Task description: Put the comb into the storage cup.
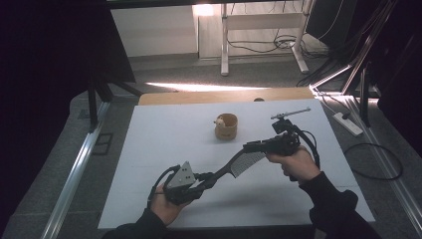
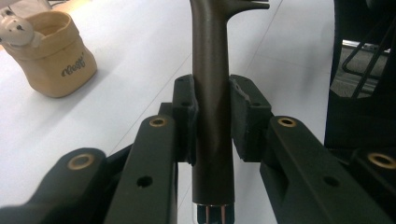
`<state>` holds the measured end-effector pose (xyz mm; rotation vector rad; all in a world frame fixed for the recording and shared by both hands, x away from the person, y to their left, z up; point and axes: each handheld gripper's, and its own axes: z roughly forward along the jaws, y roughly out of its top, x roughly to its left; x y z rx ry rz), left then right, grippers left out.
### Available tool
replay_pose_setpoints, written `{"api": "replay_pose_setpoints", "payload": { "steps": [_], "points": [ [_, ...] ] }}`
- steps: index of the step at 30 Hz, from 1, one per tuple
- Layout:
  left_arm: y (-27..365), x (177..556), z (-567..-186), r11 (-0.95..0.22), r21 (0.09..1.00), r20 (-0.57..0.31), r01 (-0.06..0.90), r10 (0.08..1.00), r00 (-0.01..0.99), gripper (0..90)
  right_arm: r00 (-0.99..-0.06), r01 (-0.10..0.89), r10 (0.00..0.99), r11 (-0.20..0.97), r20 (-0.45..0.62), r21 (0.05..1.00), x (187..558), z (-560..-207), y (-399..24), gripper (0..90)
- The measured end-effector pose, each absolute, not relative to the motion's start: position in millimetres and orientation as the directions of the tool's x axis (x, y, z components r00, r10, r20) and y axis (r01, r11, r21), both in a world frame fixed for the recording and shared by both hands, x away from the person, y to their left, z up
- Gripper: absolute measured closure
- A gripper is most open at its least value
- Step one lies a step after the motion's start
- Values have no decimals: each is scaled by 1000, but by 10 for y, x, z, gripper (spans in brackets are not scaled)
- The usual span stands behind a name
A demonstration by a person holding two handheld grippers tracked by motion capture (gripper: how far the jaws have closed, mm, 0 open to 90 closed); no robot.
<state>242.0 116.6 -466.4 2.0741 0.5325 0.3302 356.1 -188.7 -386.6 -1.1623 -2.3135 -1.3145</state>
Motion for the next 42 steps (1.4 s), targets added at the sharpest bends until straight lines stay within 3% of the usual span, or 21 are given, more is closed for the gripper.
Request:
{"api": "replay_pose_setpoints", "payload": {
  "steps": [10, 15, 32, 42],
  "points": [
    [1091, 2494, -4760, -514, 820, 31, 252, 479, 877, 717, -588, 801, 453, 217, 670, 557, 3602, -3921, -1933, 839],
    [1061, 2529, -4791, -518, 808, 9, 283, 490, 872, 698, -564, 821, 440, 207, 699, 532, 3600, -3927, -1922, 847],
    [1149, 2599, -4772, -455, 812, -79, 366, 535, 841, 200, -595, 796, 437, 204, 674, 571, 3582, -3885, -1917, 847],
    [1228, 2639, -4782, -426, 789, -176, 443, 535, 827, 60, -616, 776, 440, 193, 653, 601, 3586, -3841, -1954, 846]
  ]
}}
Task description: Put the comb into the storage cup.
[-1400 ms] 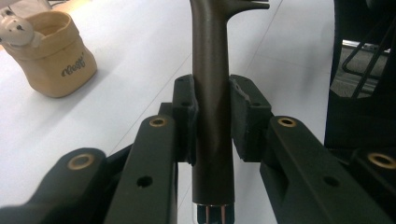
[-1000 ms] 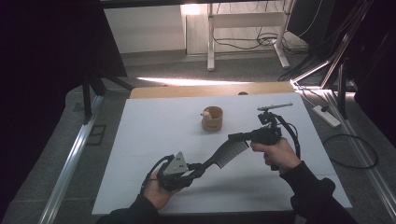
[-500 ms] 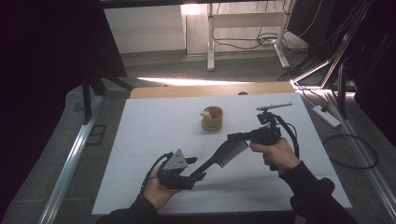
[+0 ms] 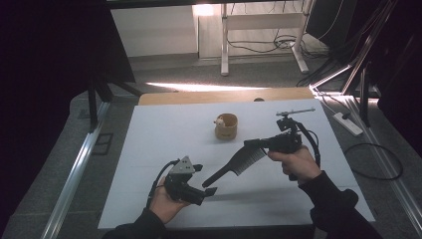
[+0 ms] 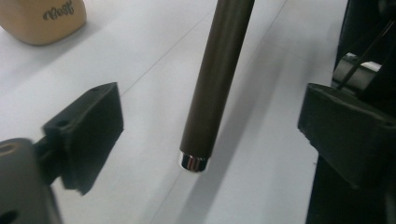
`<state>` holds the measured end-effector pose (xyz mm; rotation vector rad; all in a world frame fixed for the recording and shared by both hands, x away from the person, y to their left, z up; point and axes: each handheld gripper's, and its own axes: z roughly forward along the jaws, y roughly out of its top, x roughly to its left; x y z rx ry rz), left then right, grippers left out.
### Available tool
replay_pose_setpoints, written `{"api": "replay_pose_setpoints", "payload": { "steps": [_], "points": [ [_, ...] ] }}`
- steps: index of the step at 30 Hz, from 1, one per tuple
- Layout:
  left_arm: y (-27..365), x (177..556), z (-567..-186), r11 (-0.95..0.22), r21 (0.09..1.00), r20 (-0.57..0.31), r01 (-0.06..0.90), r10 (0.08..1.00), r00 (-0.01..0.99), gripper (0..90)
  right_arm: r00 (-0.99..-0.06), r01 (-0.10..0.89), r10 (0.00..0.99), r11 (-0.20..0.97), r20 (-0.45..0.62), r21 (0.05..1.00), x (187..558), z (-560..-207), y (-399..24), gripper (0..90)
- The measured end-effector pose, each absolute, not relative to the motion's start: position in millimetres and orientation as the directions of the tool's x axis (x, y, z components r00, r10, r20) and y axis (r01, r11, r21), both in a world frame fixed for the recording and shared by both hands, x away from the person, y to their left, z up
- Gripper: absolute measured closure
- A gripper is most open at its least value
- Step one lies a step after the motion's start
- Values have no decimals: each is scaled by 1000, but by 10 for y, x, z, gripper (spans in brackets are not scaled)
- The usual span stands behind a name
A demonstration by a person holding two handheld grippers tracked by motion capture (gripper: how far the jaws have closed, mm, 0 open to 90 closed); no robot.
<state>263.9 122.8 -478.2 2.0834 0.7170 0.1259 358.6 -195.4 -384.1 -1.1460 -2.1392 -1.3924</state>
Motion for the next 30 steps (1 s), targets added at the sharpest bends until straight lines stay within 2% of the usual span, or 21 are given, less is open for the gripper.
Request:
{"api": "replay_pose_setpoints", "payload": {
  "steps": [8, 20, 30],
  "points": [
    [1314, 2643, -4785, -411, 762, -240, 500, 539, 808, 19, -625, 764, 452, 184, 636, 619, 3606, -3823, -1993, 846],
    [1470, 2589, -4788, -401, 757, -218, 516, 589, 778, 0, -627, 749, 478, 151, 616, 645, 3668, -3771, -2071, 847],
    [1530, 2500, -4795, -395, 761, -219, 515, 590, 777, 0, -618, 743, 506, 127, 601, 657, 3717, -3731, -2139, 847]
  ]
}}
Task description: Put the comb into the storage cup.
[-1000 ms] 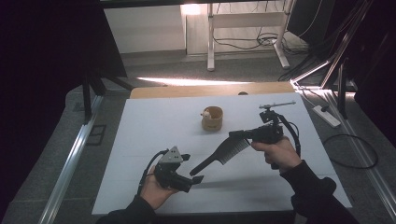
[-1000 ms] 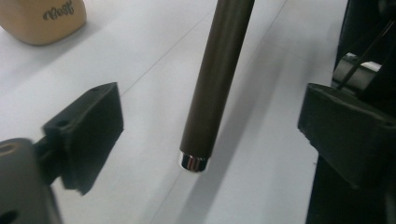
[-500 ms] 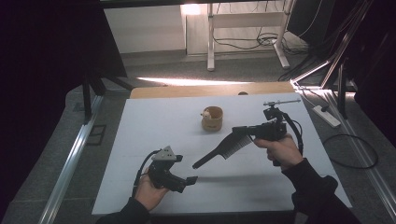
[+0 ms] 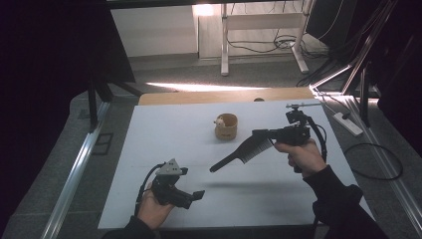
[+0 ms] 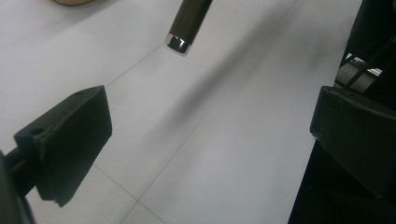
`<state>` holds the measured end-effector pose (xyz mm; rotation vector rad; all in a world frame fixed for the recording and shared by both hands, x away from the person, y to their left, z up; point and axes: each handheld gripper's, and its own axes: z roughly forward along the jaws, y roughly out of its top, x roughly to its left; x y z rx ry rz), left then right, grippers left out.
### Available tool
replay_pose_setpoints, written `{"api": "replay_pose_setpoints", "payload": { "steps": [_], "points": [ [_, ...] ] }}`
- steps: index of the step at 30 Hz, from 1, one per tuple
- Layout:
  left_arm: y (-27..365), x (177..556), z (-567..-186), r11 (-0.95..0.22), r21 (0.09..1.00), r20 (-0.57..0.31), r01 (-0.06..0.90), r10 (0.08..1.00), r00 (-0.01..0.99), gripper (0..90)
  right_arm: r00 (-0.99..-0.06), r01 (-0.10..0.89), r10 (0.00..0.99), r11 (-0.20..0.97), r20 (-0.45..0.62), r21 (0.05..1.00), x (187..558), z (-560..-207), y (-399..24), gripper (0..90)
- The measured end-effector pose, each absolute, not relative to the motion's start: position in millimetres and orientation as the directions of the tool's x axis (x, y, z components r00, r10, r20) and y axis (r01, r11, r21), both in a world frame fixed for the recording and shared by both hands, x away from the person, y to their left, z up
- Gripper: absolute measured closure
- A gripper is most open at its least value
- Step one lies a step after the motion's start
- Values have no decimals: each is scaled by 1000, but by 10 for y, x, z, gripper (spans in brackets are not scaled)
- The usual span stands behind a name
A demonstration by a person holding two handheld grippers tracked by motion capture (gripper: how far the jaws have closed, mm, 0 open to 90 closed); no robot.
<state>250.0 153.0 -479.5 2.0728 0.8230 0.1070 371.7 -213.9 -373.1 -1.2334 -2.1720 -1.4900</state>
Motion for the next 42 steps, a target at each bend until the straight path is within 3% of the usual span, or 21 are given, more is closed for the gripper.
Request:
{"api": "replay_pose_setpoints", "payload": {
  "steps": [18, 42],
  "points": [
    [1758, 2345, -4764, -337, 777, -233, 533, 632, 739, 0, -612, 725, 540, 90, 578, 683, 3786, -3654, -2253, 846],
    [2036, 2132, -4801, -345, 757, -208, 554, 677, 706, 0, -594, 715, 579, 62, 559, 696, 3921, -3558, -2321, 846]
  ]
}}
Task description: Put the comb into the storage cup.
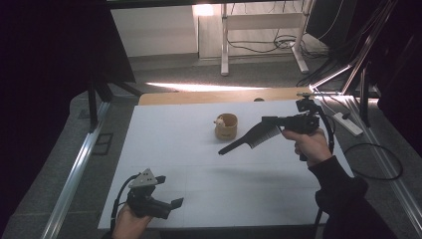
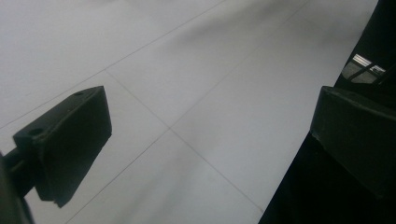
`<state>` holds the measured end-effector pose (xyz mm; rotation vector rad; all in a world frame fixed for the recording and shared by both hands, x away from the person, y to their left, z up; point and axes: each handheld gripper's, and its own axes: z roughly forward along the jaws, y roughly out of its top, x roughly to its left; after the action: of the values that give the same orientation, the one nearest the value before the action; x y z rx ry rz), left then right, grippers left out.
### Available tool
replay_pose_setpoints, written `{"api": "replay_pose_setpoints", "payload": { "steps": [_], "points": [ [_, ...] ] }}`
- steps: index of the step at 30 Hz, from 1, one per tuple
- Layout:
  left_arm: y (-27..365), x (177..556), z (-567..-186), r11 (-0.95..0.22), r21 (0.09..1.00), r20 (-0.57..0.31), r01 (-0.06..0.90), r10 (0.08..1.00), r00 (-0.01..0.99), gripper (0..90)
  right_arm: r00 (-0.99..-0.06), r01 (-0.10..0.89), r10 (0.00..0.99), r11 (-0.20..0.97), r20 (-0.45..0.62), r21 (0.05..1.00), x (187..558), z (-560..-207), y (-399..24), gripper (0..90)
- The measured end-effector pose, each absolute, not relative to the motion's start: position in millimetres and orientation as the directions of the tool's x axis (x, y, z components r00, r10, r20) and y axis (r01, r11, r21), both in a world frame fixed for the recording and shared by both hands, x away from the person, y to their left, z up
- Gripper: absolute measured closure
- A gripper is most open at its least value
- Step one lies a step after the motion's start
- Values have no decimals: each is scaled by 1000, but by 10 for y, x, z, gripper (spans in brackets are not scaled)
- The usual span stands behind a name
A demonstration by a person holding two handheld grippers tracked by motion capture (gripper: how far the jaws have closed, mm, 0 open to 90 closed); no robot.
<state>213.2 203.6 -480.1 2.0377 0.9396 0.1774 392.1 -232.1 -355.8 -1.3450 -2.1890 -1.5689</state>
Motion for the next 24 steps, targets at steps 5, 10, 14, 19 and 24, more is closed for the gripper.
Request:
{"api": "replay_pose_setpoints", "payload": {
  "steps": [5, 10, 14, 19, 24],
  "points": [
    [2071, 2104, -4815, -352, 751, -200, 558, 684, 701, 0, -589, 712, 587, 52, 556, 700, 3962, -3529, -2332, 846],
    [2122, 2079, -4820, -343, 752, -201, 563, 694, 692, 0, -579, 714, 596, 41, 556, 699, 4000, -3514, -2363, 846],
    [2166, 2054, -4822, -333, 752, -202, 569, 705, 680, 0, -573, 711, 603, 29, 555, 702, 4032, -3498, -2393, 846],
    [2219, 2022, -4813, -309, 764, -211, 566, 710, 672, 0, -562, 711, 615, 18, 553, 703, 4080, -3474, -2421, 846],
    [2281, 1992, -4803, -281, 767, -218, 577, 731, 646, 0, -553, 710, 628, 11, 548, 704, 4121, -3459, -2437, 846]
  ]
}}
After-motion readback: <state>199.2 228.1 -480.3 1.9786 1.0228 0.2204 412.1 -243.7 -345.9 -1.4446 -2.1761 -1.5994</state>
